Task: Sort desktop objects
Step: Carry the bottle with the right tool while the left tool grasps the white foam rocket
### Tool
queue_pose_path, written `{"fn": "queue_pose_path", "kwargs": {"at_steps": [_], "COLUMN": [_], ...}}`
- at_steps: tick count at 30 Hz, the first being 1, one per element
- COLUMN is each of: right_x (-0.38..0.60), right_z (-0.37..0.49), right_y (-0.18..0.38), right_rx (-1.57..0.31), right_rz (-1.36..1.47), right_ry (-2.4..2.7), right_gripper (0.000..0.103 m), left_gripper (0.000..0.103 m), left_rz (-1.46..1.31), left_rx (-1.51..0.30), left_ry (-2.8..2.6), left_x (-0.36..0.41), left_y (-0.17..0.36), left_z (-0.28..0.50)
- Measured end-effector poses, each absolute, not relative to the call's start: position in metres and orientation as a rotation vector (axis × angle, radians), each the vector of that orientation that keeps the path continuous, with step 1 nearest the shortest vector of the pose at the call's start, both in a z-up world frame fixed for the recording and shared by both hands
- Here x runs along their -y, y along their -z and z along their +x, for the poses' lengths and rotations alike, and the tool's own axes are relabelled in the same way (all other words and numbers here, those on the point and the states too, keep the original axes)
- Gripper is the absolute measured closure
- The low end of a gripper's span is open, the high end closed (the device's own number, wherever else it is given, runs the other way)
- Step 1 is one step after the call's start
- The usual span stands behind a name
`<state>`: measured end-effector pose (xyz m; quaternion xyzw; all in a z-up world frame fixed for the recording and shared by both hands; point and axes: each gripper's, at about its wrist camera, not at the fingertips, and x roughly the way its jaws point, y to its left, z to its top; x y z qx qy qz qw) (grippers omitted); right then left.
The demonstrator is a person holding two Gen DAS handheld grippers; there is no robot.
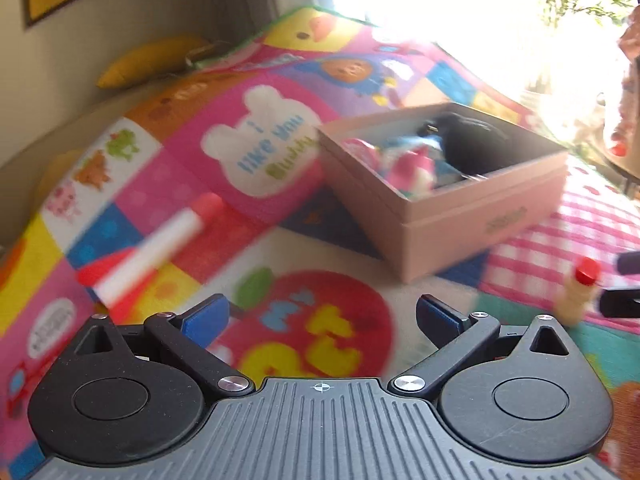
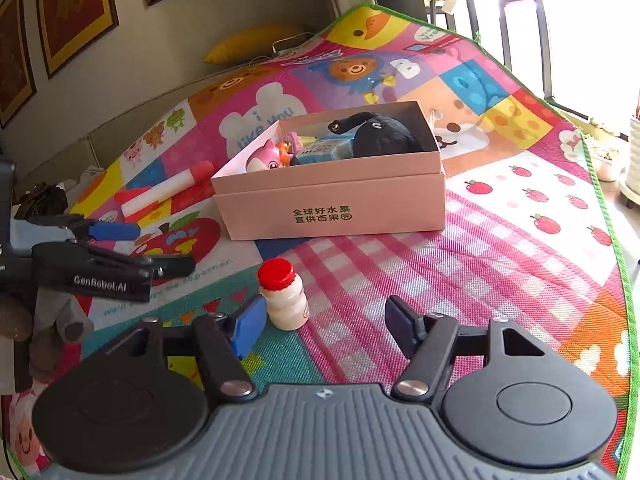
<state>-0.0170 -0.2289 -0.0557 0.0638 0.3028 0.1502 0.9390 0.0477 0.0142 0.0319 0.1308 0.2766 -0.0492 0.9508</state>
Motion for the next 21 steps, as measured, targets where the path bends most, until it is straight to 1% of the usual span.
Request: {"fn": "queue_pose_path", "kwargs": {"at_steps": [2,4,8,11,13,14,15,16,17,18,19,20,21], "right_x": [0.229,0.231,0.236,0.239,0.236,0.233,0.231,0.229,0.228,0.227,0.226,0.226,0.226], "right_z": [-0.015,-0.012,-0.003,-0.001,-0.002,-0.002,-0.002,-0.003,-0.003,-0.003,-0.003,-0.003,-0.003], "right_y": [0.056,0.057,0.062,0.064,0.065,0.065,0.065,0.065,0.065,0.065,0.065,0.065,0.065], "right_rx": [-0.608,-0.610,-0.641,-0.652,-0.650,-0.650,-0.651,-0.651,-0.653,-0.654,-0.654,-0.653,-0.651], "right_rz": [0.142,0.167,0.223,0.248,0.230,0.215,0.202,0.191,0.181,0.175,0.170,0.168,0.168], "right_ry": [-0.313,-0.326,-0.322,-0.321,-0.316,-0.313,-0.312,-0.312,-0.313,-0.312,-0.310,-0.309,-0.308], "right_gripper": [0.036,0.036,0.034,0.033,0.032,0.032,0.030,0.029,0.028,0.028,0.028,0.028,0.028], "left_gripper": [0.001,0.001,0.001,0.002,0.002,0.004,0.008,0.023,0.032,0.034,0.044,0.048,0.049], "left_rz": [0.341,0.406,0.420,0.424,0.426,0.428,0.420,0.407,0.382,0.369,0.368,0.371,0.370], "left_rx": [-0.504,-0.499,-0.608,-0.670,-0.651,-0.650,-0.652,-0.657,-0.671,-0.674,-0.677,-0.678,-0.678], "left_ry": [0.007,-0.064,-0.067,-0.048,-0.044,-0.042,-0.039,-0.031,-0.019,-0.023,-0.033,-0.041,-0.044], "left_x": [-0.037,-0.062,-0.101,-0.111,-0.110,-0.109,-0.108,-0.108,-0.108,-0.108,-0.107,-0.106,-0.106], "left_y": [-0.038,-0.040,-0.032,-0.017,-0.013,-0.012,-0.012,-0.013,-0.014,-0.014,-0.015,-0.015,-0.016], "left_z": [0.071,0.097,0.147,0.168,0.171,0.173,0.175,0.176,0.179,0.179,0.180,0.180,0.178]}}
